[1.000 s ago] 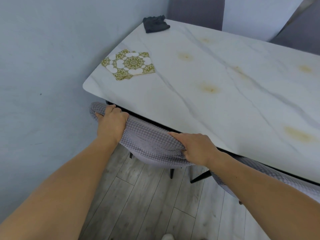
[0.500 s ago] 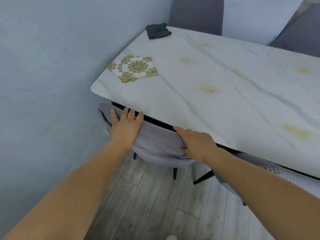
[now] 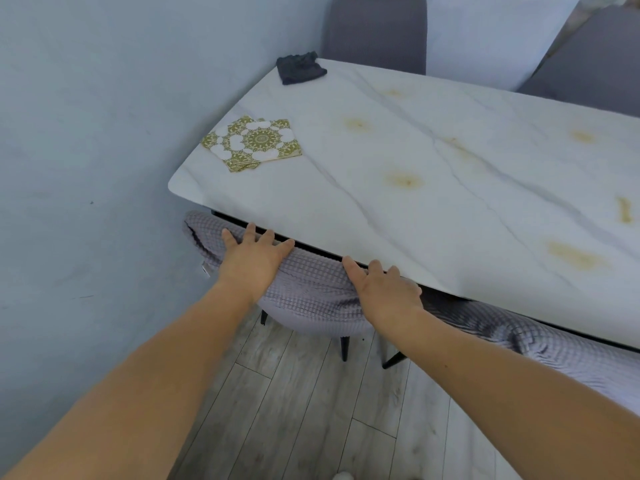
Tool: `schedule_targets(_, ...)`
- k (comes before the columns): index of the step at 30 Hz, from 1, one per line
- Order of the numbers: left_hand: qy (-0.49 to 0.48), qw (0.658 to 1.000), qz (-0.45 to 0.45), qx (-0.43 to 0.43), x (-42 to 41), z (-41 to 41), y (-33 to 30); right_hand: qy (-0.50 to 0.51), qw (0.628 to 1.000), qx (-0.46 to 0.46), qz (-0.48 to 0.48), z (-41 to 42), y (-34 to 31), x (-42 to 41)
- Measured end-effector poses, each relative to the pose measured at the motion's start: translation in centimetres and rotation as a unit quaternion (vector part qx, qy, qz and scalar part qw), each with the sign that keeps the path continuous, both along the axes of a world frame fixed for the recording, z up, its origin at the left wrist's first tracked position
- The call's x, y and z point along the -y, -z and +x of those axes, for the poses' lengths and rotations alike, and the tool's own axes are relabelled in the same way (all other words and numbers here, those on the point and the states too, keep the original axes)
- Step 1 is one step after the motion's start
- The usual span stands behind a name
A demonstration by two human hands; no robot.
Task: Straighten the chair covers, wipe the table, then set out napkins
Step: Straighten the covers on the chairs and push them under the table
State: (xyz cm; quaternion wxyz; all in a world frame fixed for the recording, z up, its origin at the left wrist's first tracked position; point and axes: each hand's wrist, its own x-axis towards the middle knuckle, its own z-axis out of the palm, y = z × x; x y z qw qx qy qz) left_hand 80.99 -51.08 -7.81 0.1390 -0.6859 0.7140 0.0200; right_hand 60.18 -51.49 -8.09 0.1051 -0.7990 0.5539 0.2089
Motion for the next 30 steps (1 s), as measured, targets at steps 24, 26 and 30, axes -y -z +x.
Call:
schedule_targets(24, -0.011, 0.966, 0.167, -0.198, 1.0, -15.9, -5.4, 0.019, 0.987, 0.163, -0.004, -15.5, -3.0, -1.9)
schedule_targets(26, 0.024, 0.965, 0.123, -0.231, 1.9, -19.8, -6.1, 0.043, 0.984, 0.172, -0.025, -19.3, -4.0, -2.0)
schedule_targets(30, 0.102, 0.955, 0.053, -0.272, 2.8, -29.7, -7.8, 0.094, 0.979, 0.173, -0.047, -29.6, -5.4, -2.9)
